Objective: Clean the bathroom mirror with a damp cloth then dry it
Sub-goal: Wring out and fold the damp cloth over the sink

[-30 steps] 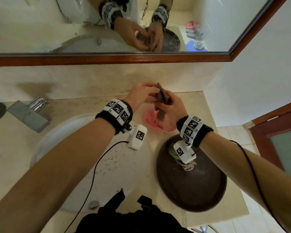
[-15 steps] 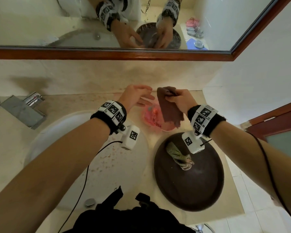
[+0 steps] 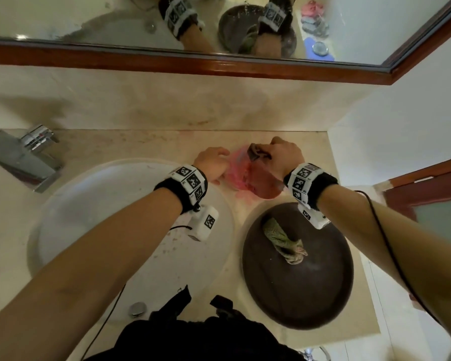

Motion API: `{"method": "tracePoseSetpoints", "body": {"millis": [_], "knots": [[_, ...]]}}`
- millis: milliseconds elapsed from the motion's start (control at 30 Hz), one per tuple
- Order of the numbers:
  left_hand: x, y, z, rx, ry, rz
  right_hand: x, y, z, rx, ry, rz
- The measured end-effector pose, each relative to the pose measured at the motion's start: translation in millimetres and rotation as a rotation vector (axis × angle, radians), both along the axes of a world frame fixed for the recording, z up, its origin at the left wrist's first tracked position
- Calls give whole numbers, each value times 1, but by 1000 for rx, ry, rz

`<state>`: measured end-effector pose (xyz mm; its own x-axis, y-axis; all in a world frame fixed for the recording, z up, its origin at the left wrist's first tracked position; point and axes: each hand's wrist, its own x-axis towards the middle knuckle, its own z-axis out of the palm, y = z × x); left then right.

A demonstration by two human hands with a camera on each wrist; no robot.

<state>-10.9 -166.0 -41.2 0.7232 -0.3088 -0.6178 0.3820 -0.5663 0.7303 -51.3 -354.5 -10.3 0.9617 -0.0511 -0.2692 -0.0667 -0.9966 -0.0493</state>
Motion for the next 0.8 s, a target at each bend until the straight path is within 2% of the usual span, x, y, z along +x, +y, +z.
{"method": "tracePoseSetpoints", "body": {"millis": [200, 367, 700, 800], "knots": [[-1, -6, -16, 15, -93, 1, -5, 4, -24, 36, 56, -45], [-3, -6, -18, 34, -161, 12, -9, 9, -31, 12, 74, 0], [-8, -9, -19, -1, -137, 62, -16, -1, -33, -38, 155, 121], [-8, -10, -19, -4, -122, 85, -12, -8, -32, 40, 93, -3]]}}
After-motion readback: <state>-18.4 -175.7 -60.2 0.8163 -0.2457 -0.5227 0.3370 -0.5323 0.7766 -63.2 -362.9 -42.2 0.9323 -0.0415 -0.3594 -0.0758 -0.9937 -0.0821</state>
